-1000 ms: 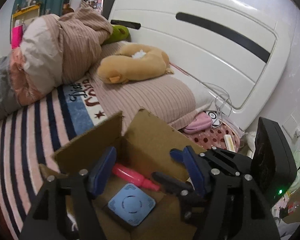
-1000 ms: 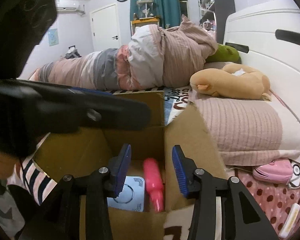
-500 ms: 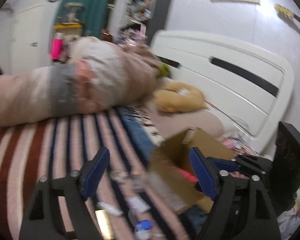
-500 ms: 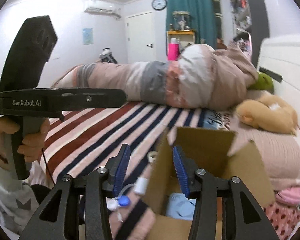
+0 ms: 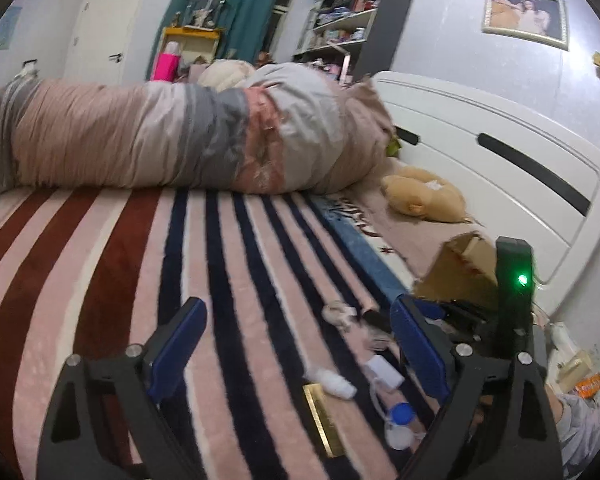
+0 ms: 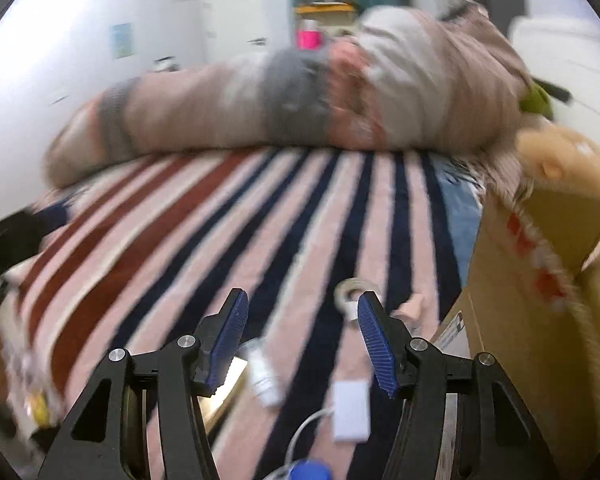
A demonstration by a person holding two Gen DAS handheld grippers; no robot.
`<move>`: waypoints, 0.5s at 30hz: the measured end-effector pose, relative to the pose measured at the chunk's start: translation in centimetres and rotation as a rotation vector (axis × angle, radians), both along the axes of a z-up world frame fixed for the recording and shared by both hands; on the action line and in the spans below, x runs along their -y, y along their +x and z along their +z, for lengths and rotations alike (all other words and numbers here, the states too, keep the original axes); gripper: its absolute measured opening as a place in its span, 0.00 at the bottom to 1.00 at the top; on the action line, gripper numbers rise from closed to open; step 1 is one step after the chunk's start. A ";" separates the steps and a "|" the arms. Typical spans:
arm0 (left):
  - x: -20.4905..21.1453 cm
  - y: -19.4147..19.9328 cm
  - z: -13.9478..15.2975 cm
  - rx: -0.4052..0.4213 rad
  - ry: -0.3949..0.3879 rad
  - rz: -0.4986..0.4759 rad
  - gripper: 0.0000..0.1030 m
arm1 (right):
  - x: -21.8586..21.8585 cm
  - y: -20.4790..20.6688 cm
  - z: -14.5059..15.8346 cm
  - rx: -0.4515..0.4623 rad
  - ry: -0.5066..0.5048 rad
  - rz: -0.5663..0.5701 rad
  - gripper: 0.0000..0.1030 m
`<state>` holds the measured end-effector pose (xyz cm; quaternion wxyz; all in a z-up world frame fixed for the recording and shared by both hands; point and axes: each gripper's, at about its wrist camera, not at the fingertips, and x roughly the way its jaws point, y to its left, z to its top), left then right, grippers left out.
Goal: Organize rigid objects
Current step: 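Move the right gripper to the clear foundation bottle and grasp it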
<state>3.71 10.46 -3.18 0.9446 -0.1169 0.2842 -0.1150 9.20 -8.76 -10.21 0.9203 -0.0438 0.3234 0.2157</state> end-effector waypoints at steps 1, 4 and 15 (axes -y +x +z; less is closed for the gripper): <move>-0.1 0.1 -0.2 -0.008 -0.009 0.004 0.89 | 0.3 0.9 -0.5 -0.001 0.002 -0.042 0.52; -0.5 0.4 -0.9 -0.024 -0.040 0.005 0.89 | 1.2 3.3 -1.8 -0.021 0.025 -0.130 0.50; -0.1 0.9 -2.2 -0.066 -0.035 0.005 0.89 | 3.1 6.0 -3.0 -0.069 -0.046 -0.207 0.41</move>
